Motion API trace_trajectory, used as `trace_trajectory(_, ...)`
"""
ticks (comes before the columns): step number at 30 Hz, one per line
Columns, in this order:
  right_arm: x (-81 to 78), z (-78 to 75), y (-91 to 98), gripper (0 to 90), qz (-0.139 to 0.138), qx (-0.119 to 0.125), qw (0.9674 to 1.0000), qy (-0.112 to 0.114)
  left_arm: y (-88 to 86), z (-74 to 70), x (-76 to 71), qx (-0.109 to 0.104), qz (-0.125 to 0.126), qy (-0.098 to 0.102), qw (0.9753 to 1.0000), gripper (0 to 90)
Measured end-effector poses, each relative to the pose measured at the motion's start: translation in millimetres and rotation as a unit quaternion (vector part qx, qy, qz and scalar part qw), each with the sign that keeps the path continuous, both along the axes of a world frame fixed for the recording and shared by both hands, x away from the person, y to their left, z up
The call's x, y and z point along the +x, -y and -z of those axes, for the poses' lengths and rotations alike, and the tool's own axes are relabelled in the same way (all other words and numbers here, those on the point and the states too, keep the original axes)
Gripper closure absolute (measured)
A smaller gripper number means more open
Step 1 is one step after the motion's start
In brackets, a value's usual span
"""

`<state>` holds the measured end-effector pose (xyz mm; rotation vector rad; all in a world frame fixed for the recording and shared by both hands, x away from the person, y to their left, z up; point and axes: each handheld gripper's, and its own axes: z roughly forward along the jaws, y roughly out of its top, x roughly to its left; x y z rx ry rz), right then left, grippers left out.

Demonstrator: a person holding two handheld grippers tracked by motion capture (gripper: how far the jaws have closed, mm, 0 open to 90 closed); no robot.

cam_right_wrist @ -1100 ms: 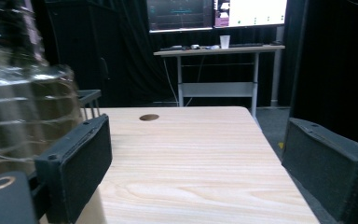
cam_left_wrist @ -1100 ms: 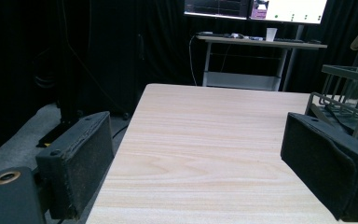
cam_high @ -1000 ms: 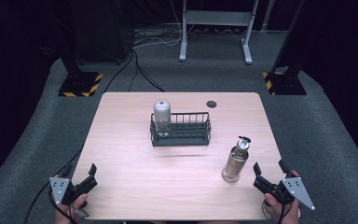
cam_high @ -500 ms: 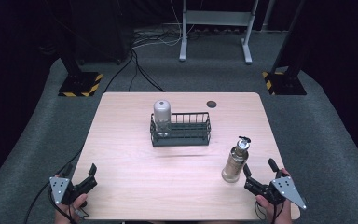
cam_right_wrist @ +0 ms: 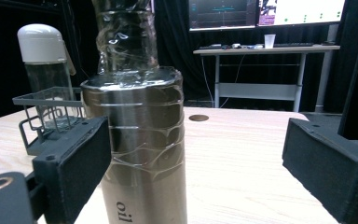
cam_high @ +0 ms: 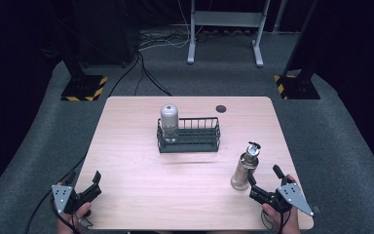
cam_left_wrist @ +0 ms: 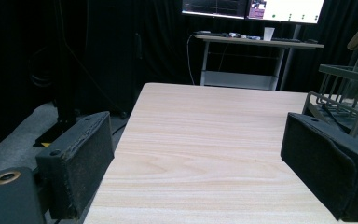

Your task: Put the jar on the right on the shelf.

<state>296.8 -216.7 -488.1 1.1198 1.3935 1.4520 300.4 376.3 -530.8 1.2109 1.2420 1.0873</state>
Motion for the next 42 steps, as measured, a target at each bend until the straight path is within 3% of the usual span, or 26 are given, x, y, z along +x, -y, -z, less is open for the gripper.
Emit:
trace_trajectory(21,16.1,-1.3,-20.1,5.9,-0.028,-0.009,0.9995,-0.009,-1.1,-0.1,0.1,-0.004,0.003,-0.001,1.0,9.1)
trace_trajectory(42,35.1,2.7,-35.5,14.2,-0.034,-0.005,0.9991,-0.025,-1.1,-0.1,0.2,-0.003,0.006,-0.001,1.0,9.1)
